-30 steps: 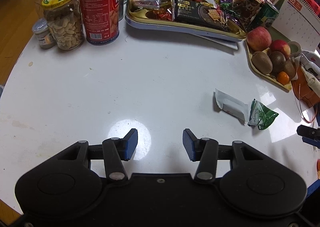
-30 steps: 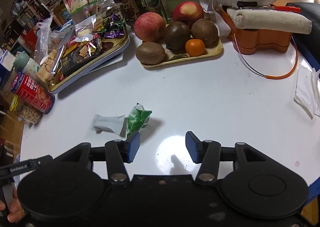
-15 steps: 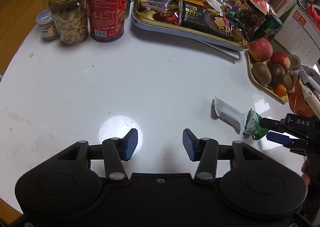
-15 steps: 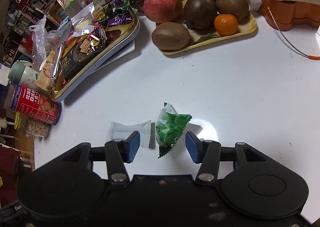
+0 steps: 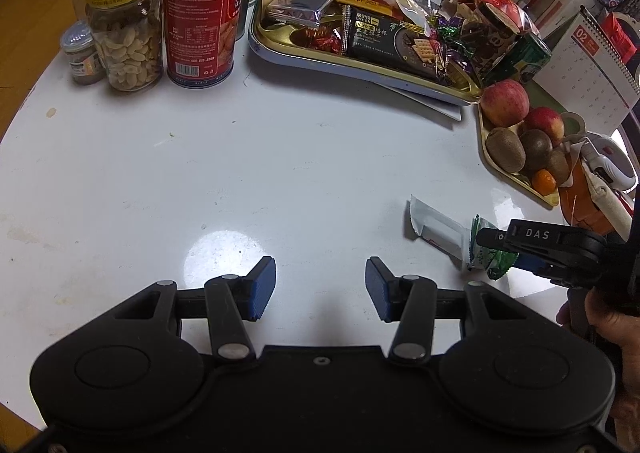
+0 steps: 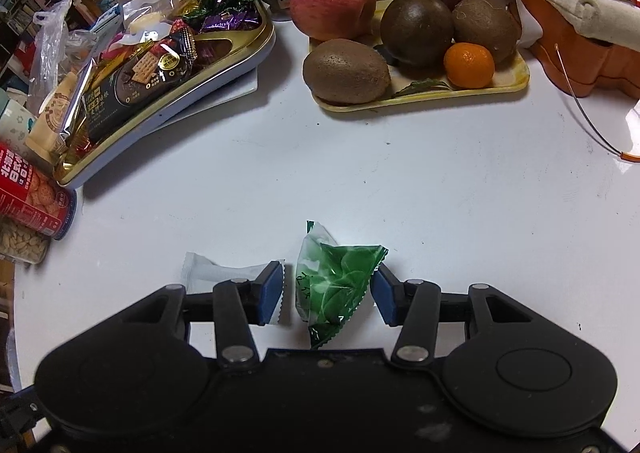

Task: Organize snacks
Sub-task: 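Close the right gripper on the green packet and lift it, then close the left gripper on the white wrapped bar and lift it, then carry the green packet and white bar in both grippers to the gold tray, then open both grippers over the gold tray to drop the snacks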

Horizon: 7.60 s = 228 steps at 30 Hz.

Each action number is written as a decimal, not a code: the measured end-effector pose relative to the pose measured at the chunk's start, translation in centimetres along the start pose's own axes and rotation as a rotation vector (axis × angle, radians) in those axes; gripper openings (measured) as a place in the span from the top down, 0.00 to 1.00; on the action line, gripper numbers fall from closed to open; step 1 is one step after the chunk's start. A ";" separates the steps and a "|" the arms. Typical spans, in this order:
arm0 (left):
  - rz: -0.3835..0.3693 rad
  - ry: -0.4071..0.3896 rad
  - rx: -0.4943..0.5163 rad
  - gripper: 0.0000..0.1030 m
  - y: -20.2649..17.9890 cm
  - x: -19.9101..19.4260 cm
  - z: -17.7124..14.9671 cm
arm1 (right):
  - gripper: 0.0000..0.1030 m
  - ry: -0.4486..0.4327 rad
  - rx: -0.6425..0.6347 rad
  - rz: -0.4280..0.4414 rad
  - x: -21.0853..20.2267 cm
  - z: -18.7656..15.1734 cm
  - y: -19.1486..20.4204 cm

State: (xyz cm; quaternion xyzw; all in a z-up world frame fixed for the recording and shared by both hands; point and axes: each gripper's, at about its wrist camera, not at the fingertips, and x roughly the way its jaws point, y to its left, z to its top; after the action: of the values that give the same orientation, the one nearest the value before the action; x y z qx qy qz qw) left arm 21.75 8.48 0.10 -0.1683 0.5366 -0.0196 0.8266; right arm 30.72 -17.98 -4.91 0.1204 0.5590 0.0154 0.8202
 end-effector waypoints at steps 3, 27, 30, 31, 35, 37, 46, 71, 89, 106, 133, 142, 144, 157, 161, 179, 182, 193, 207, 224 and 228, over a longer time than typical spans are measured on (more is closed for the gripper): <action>-0.005 0.002 -0.011 0.46 0.3 0.0 0.1 | 0.59 -0.003 -0.047 -0.006 0.4 -0.1 0.4; -0.132 0.138 -0.165 0.43 -2.6 3.8 1.1 | 0.64 -0.030 0.114 0.183 -9.0 -4.6 -8.5; -0.166 0.159 -0.312 0.43 -3.8 5.9 1.7 | 0.64 -0.034 0.171 0.233 -9.5 -4.7 -9.4; -0.176 0.172 -0.342 0.43 -4.4 6.6 1.9 | 0.64 -0.038 0.181 0.245 -9.8 -4.7 -9.7; -0.153 0.184 -0.414 0.44 -6.1 8.5 1.8 | 0.64 -0.078 0.198 0.247 -10.5 -4.2 -10.8; -0.153 0.184 -0.453 0.44 -6.4 9.3 1.8 | 0.64 -0.079 0.211 0.254 -10.5 -4.1 -11.3; -0.061 0.156 -0.476 0.51 -8.1 11.0 3.1 | 0.64 -0.068 0.195 0.296 -10.6 -4.4 -11.2; 0.182 0.155 -0.011 0.75 -11.2 10.6 3.1 | 0.63 -0.070 0.179 0.307 -10.6 -4.2 -10.8; 0.138 0.104 0.043 0.76 -3.2 5.4 0.3 | 0.63 0.013 0.107 0.287 -8.3 -5.5 -8.7; 0.206 -0.016 0.119 0.76 0.1 0.6 -2.8 | 0.63 0.077 -0.005 0.234 -6.1 -7.9 -6.5; 0.234 -0.127 0.152 0.76 -0.1 -3.3 -6.6 | 0.63 0.010 -0.046 0.210 -8.0 -11.1 -5.8; 0.239 -0.149 0.158 0.76 0.0 -4.2 -7.4 | 0.63 -0.021 -0.038 0.225 -9.1 -11.7 -6.0; 0.242 -0.154 0.160 0.76 0.0 -4.5 -7.6 | 0.63 -0.024 -0.032 0.233 -9.5 -11.9 -6.1; 0.168 -0.161 0.234 0.76 -1.8 -7.9 -12.7 | 0.63 -0.073 -0.033 0.363 -15.5 -16.4 -6.0; 0.086 -0.120 0.220 0.76 -2.4 -8.8 -15.0 | 0.63 -0.085 -0.036 0.390 -17.6 -18.6 -6.6; -0.023 0.049 0.316 0.59 -6.7 -10.0 -22.7 | 0.52 -0.039 -0.118 0.288 -19.7 -25.8 -8.3; -0.013 0.016 0.302 0.49 -6.6 -10.4 -22.9 | 0.52 -0.058 -0.079 0.312 -19.9 -25.6 -8.9; 0.063 -0.024 0.222 0.50 -6.0 -10.3 -22.4 | 0.52 -0.065 -0.063 0.322 -20.0 -25.7 -9.0; 0.095 -0.055 0.212 0.50 -5.7 -10.8 -22.0 | 0.52 -0.057 -0.091 0.330 -20.0 -25.8 -8.4; 0.138 -0.083 0.215 0.50 -6.0 -10.9 -22.1 | 0.52 -0.055 -0.210 0.272 -20.3 -26.7 -7.0; 0.144 -0.082 0.213 0.50 -5.9 -10.8 -22.2 | 0.52 -0.053 -0.206 0.272 -20.3 -26.7 -7.2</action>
State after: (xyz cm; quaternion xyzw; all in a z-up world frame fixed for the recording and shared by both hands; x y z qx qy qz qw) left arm -1.80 -0.50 3.23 -0.0415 0.5078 -0.0104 0.8604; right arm -2.25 -23.36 2.83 0.1105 0.5110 0.1803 0.8331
